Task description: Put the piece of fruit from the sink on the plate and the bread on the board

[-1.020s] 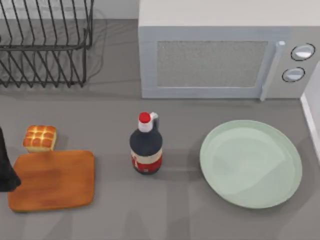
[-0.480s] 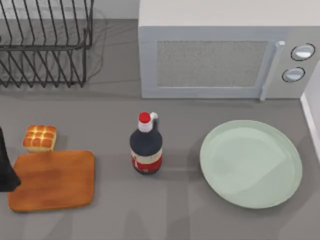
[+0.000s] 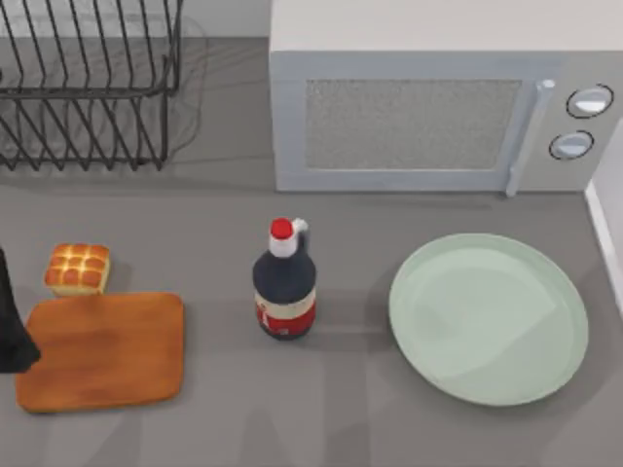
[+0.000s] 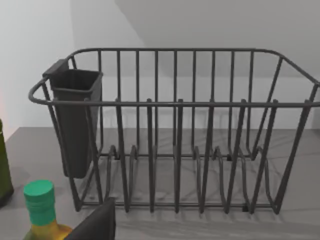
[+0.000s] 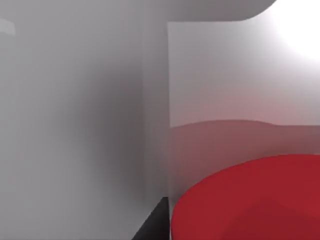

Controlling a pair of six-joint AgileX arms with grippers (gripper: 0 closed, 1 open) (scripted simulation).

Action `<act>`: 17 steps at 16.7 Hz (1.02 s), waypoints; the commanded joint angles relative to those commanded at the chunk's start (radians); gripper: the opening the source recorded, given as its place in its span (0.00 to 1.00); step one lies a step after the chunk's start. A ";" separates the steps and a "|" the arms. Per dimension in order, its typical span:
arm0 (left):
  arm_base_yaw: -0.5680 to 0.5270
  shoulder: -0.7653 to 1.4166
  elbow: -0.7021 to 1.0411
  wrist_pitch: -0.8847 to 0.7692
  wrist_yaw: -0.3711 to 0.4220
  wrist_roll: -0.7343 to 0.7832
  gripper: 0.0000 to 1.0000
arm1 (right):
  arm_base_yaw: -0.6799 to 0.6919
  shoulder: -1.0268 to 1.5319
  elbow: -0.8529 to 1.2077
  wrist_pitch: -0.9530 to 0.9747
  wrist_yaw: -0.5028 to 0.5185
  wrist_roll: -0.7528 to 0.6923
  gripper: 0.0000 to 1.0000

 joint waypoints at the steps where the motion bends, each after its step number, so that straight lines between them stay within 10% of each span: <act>1: 0.000 0.000 0.000 0.000 0.000 0.000 1.00 | 0.000 -0.008 0.007 -0.013 0.000 0.000 0.00; 17: 0.000 0.000 0.000 0.000 0.000 0.000 1.00 | 0.030 -0.228 0.132 -0.339 -0.002 0.027 0.00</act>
